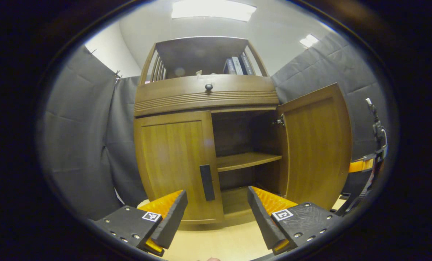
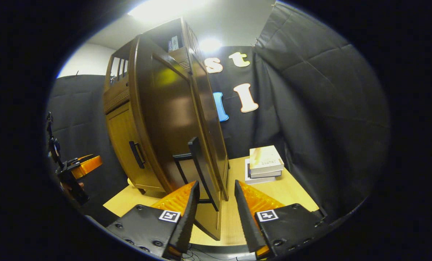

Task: Open the right door of the double-door shoe cabinet with the right hand, and open the left door with the left hand.

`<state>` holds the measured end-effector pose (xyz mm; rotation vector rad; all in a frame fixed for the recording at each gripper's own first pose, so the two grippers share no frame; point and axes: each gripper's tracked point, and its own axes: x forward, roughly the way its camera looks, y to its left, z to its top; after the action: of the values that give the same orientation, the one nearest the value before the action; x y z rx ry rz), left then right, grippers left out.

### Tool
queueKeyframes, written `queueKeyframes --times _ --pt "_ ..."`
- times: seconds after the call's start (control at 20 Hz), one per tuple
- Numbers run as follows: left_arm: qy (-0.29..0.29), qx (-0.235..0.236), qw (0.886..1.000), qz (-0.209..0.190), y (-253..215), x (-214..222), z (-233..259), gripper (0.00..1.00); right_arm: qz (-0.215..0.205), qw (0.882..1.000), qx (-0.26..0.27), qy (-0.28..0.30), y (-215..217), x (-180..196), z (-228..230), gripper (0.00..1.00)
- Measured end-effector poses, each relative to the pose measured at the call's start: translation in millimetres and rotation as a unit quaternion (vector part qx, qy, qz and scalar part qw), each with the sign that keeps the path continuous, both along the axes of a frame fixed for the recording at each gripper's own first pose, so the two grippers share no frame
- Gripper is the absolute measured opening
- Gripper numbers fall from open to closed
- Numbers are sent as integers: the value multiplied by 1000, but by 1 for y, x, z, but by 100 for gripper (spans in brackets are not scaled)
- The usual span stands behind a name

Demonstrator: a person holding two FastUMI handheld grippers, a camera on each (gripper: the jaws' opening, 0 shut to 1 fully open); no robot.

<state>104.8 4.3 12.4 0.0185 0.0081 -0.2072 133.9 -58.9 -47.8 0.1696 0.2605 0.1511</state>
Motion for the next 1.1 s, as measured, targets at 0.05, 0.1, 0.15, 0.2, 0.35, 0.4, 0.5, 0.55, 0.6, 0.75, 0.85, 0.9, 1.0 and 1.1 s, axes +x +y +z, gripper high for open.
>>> queueKeyframes --times 0.05,0.1,0.15,0.2,0.35,0.4,0.5,0.55,0.6,0.75,0.85,0.9,1.0,1.1 --pt "2 -1 1000 3 1 1 -1 96 -8 1000 -9 -8 0 -6 6 64" --pt "4 -3 1000 5 1 3 -3 95 -16 999 -21 -18 -2 -17 13 72" --pt "7 -6 1000 5 1 5 -4 95 -25 999 -33 -27 -1 -19 19 80" --pt "9 -9 1000 7 3 8 -7 96 -28 998 -38 -36 2 -27 29 86" --pt "14 -20 1000 15 6 17 -10 96 -43 995 -59 -64 16 -42 47 98" --pt "16 -23 999 19 5 19 -12 96 -48 994 -69 -70 22 -47 52 98" --pt "20 -28 999 22 5 25 -15 96 -58 992 -86 -78 33 -51 57 98" --pt "21 -27 999 23 5 27 -15 96 -56 991 -90 -82 42 -54 58 98" --pt "21 -24 999 26 7 30 -17 96 -53 991 -91 -88 53 -57 59 98" --pt "20 -24 999 31 8 40 -20 96 -40 991 -90 -88 80 -58 54 98" --pt "22 -30 999 32 5 47 -21 96 -33 992 -88 -80 95 -57 48 98" --pt "26 -33 999 32 4 50 -23 96 -32 993 -88 -77 99 -56 46 98" --pt "36 -34 998 36 4 56 -28 96 -30 993 -92 -69 106 -56 40 98" --pt "56 -36 997 41 4 59 -36 96 -32 992 -99 -65 108 -56 37 98"
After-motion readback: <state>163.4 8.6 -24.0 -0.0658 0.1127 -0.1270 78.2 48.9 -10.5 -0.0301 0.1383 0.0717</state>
